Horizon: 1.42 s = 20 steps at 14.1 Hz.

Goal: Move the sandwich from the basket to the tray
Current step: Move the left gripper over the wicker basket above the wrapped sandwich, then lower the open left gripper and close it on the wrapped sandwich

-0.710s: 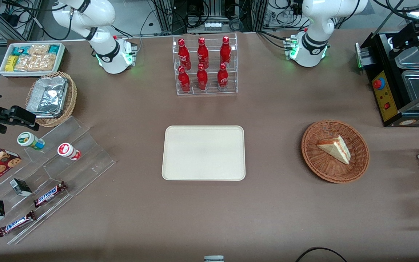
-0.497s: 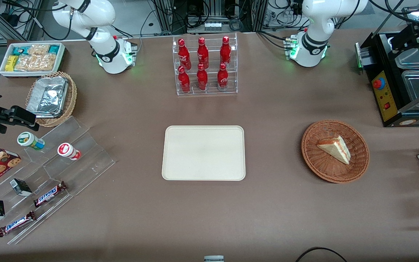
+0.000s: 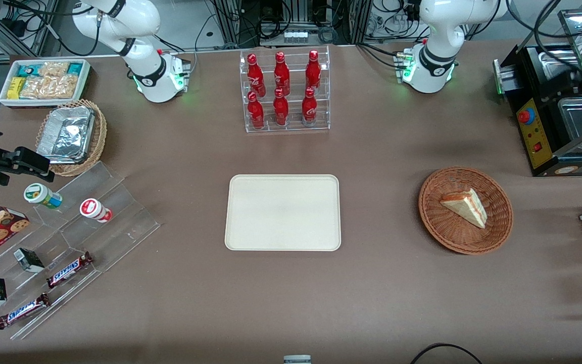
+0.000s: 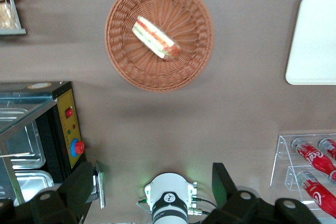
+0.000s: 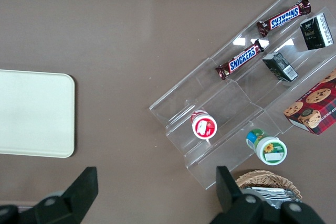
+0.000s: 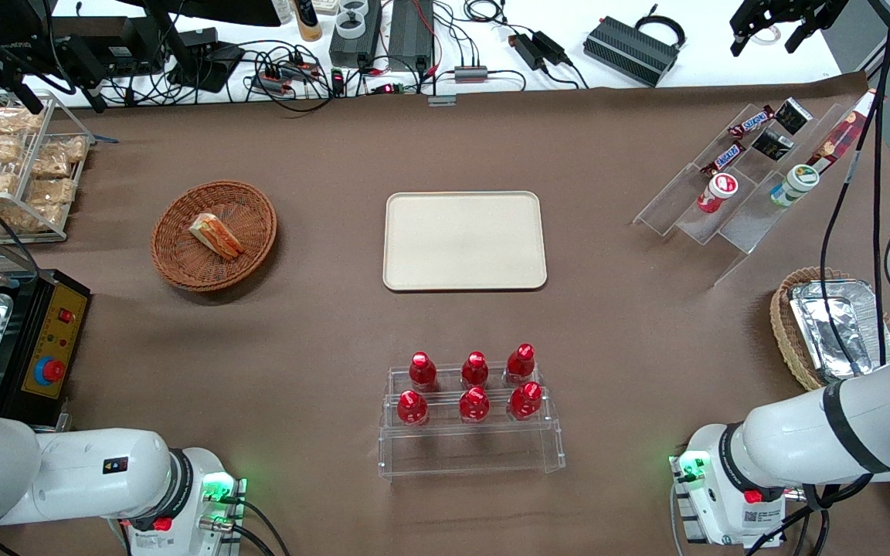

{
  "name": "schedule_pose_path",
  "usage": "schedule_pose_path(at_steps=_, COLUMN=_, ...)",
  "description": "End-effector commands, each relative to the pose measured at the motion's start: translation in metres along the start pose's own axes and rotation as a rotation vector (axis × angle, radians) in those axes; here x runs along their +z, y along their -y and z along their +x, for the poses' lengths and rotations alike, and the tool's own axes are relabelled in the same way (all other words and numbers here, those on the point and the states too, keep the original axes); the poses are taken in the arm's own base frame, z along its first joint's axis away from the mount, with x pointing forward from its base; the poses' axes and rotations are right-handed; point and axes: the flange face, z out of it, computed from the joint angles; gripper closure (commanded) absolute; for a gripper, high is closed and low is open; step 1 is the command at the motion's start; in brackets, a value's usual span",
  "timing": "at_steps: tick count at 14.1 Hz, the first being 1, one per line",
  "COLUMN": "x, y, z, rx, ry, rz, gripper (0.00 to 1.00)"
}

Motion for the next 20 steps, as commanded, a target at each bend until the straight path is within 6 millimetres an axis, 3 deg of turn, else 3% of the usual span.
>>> schedule_pose_path(at_steps=1, x=0.025, y=0.020, z=0.014, rx=-0.075, ry=0.030, rz=0.036, gripper=0.00)
schedule_pose_path(at_steps=9, x=0.163, y=0.036, z=0.063, rx=-0.538, ry=-0.058, rz=0.058, gripper=0.00)
schedule_pose_path(at_steps=11, x=0.190, y=0.048, z=0.073, rx=-0.665, ry=-0.084, rz=-0.022, gripper=0.00)
schedule_pose_path(at_steps=13, x=0.215, y=0.045, z=0.081, rx=-0.723, ry=-0.085, rz=-0.042, gripper=0.00)
schedule_pose_path(at_steps=16, x=0.250, y=0.031, z=0.103, rx=-0.863, ry=-0.091, rz=-0.047, gripper=0.00)
schedule_pose_path(at_steps=20, x=0.283, y=0.019, z=0.122, rx=-0.912, ry=-0.093, rz=-0.085, gripper=0.00)
